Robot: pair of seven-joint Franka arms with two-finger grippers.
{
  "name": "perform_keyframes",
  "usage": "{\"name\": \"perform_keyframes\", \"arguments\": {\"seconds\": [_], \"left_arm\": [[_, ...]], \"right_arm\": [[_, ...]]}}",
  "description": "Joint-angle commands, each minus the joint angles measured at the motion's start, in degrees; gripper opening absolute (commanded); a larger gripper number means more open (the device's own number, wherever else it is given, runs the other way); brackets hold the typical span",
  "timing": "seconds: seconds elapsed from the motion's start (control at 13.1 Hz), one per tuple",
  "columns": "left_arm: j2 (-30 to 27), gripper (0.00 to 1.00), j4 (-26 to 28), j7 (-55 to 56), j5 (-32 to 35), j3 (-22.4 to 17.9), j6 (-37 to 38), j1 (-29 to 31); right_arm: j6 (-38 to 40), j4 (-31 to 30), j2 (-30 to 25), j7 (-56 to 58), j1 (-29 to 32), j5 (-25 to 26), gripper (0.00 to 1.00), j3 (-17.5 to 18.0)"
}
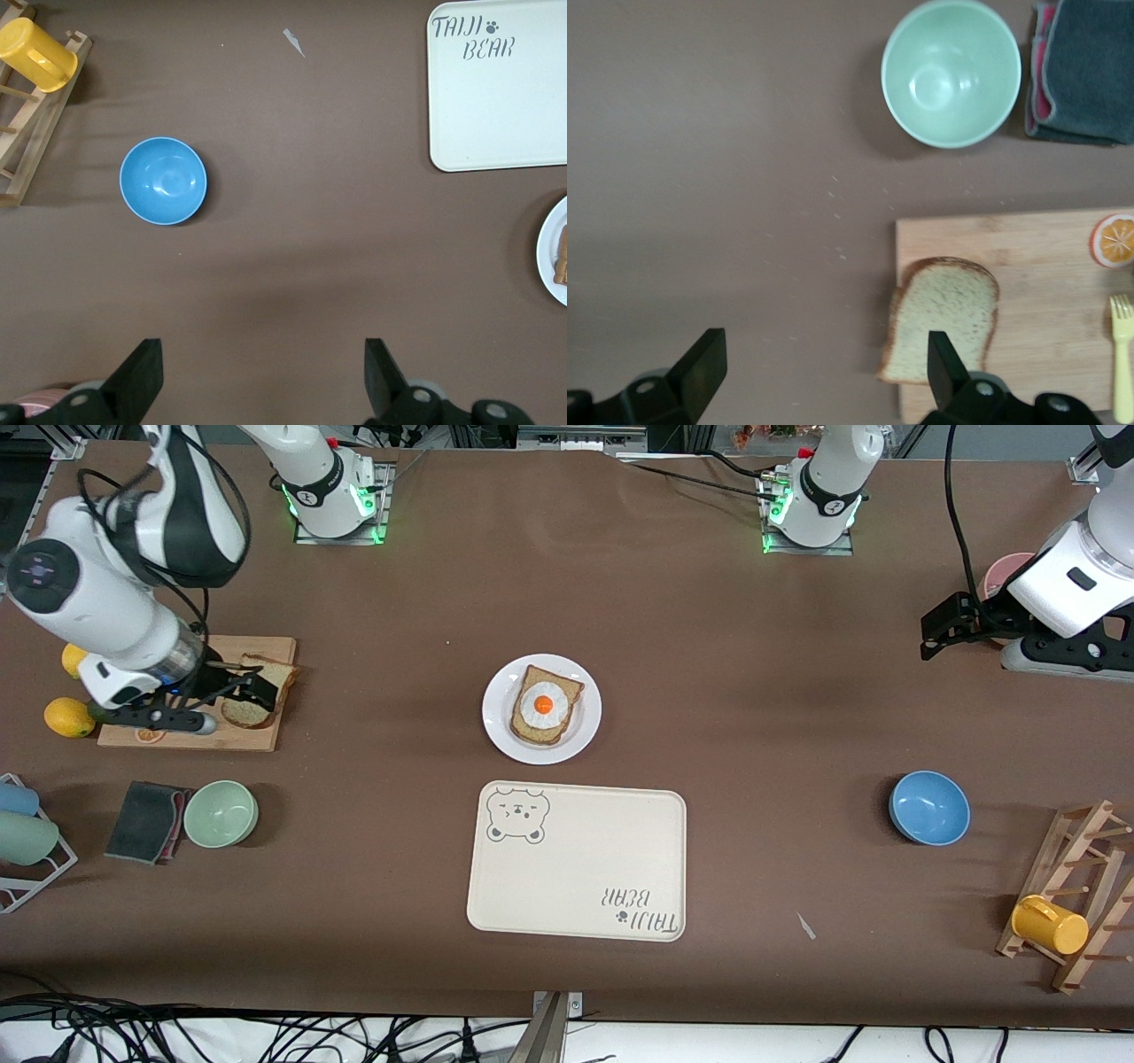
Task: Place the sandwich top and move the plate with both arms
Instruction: 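Move the right gripper down over the bread slice on the board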
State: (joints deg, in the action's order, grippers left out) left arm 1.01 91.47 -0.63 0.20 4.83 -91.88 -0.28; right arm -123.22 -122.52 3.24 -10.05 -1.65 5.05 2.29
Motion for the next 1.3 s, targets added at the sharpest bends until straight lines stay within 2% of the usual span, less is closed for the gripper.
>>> {"name": "perform_keyframes", "arguments": {"seconds": [0.0, 0.15, 0.31, 0.46, 0.76, 0.84, 0.99, 1.07, 1.22], "left_arm": [[0.7, 1.00, -1.8, 0.6, 1.7, 0.3, 1.4, -0.2], [0.7, 1.00, -1.8, 0.6, 1.7, 0.3, 1.4, -0.2], [0.7, 1.00, -1.8, 0.6, 1.7, 0.3, 1.4, -0.2], [0.7, 1.00, -1.8, 0.6, 1.7, 0.3, 1.4, -0.2], [0.7, 1.00, -1.8, 0.6, 1.7, 0.3, 1.4, -0.2], [0.7, 1.00, -1.8, 0.6, 1.7, 0.3, 1.4, -0.2], [0.7, 1.00, -1.8, 0.6, 1.7, 0.3, 1.4, -0.2], [0.7, 1.00, -1.8, 0.6, 1.7, 0.3, 1.4, -0.2], [0.7, 1.00, -1.8, 0.6, 1.7, 0.3, 1.4, -0.2]], "right_arm": [[-1.9, -4.7, 0.3, -2.2, 0.0, 3.3, 1.00, 0.2], [-2.0, -6.1, 4.6, -9.2, -0.5, 10.6, 1.00, 0.3], [-2.0, -6.8, 8.7, -18.9, -4.3, 18.7, 0.99, 0.3], [-2.1, -6.9, 11.3, -25.4, -5.9, 23.8, 0.99, 0.3], [-2.9, -8.2, 13.3, -26.3, -6.4, 26.2, 0.98, -0.2], [-2.6, -8.5, 14.1, -27.8, -6.9, 28.0, 0.98, -0.3], [-1.7, -9.1, 14.9, -30.8, -6.6, 34.6, 0.98, -0.3], [0.1, -9.1, 14.9, -31.1, -6.6, 35.6, 0.98, -0.3], [1.7, -9.1, 14.9, -31.2, -6.7, 35.7, 0.91, -0.2]]}}
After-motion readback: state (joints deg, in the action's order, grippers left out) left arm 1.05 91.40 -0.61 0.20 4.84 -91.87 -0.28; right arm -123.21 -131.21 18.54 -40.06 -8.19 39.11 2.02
